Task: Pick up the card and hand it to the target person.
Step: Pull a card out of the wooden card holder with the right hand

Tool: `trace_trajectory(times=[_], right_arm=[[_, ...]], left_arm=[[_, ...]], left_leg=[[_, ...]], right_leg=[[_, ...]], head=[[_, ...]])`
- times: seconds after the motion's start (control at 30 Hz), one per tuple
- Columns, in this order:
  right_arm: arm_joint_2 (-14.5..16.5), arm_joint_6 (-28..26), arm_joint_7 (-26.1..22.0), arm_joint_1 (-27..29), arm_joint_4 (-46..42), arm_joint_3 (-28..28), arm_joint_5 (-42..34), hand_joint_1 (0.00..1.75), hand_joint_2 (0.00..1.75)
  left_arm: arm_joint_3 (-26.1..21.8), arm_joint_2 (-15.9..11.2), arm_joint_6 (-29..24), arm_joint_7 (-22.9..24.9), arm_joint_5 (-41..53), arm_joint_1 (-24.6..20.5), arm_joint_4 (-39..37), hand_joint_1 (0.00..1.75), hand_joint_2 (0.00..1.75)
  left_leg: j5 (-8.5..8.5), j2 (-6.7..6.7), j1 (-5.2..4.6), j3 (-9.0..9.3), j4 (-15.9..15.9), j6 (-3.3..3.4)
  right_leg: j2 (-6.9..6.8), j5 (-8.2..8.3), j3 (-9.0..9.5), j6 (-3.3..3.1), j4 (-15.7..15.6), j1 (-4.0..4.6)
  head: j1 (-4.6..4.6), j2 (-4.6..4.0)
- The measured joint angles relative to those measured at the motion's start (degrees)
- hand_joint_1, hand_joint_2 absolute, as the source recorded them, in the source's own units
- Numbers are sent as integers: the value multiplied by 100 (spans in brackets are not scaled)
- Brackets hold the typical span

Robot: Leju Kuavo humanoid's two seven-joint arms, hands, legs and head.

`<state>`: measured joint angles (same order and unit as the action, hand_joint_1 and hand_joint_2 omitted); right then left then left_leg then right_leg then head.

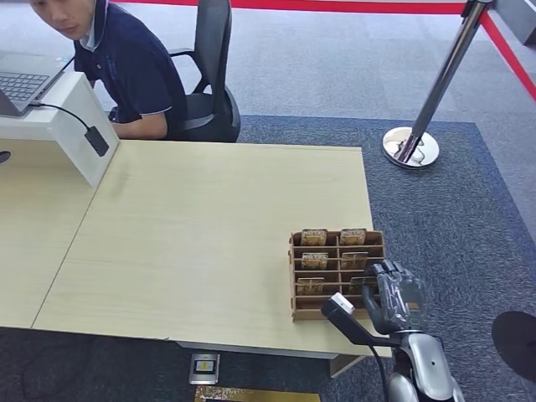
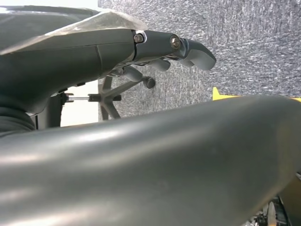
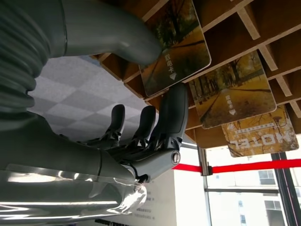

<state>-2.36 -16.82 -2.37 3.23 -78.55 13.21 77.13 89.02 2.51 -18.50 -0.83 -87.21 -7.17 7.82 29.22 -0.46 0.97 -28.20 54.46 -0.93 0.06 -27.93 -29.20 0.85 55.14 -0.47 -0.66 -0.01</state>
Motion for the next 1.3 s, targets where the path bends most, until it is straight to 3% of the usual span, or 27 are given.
trace_trajectory(times=[0.27, 0.33, 0.5, 0.77, 1.03, 1.3], right_arm=[[53, 1, -8, -28, 66, -30, 1, 97, 175], [65, 1, -10, -39, 76, -31, 4, 112, 175], [90, -2, -31, -74, 81, -34, 13, 173, 175], [100, -61, -89, -40, -39, -33, 55, 175, 175], [79, -182, -207, 255, -708, -45, 43, 175, 175], [12, -184, -778, 553, -1555, -84, -347, 175, 175]], left_arm=[[0, 0, -1, 0, -3, 1, 0, 0, 0], [0, 0, -1, -1, -4, 1, 0, 0, 0], [0, 0, -1, -2, -4, 1, 0, 0, 0], [0, 0, -1, -5, -5, 3, 0, 0, 0], [0, 0, -1, -42, -7, 9, 0, 0, 0], [-2, 0, -1, -46, -21, 14, 0, 0, 0]], left_leg=[[0, 0, 0, 0, 0, 0], [0, 0, 0, 0, 0, 0], [0, 0, 0, 1, 0, 0], [0, 0, 0, 1, 0, 0], [0, 0, 0, 0, 0, 0], [0, 0, 0, 1, 0, 0]], right_leg=[[0, 0, 0, 0, 0, 0], [0, 0, 0, 0, 0, 0], [0, 0, 0, 0, 0, 0], [0, 0, 1, 0, 0, 0], [0, 0, -1, 0, 0, 0], [0, 0, 0, 0, 0, 0]], head=[[0, -1], [0, -1], [0, 0], [0, 1], [0, 0], [1, 1]])
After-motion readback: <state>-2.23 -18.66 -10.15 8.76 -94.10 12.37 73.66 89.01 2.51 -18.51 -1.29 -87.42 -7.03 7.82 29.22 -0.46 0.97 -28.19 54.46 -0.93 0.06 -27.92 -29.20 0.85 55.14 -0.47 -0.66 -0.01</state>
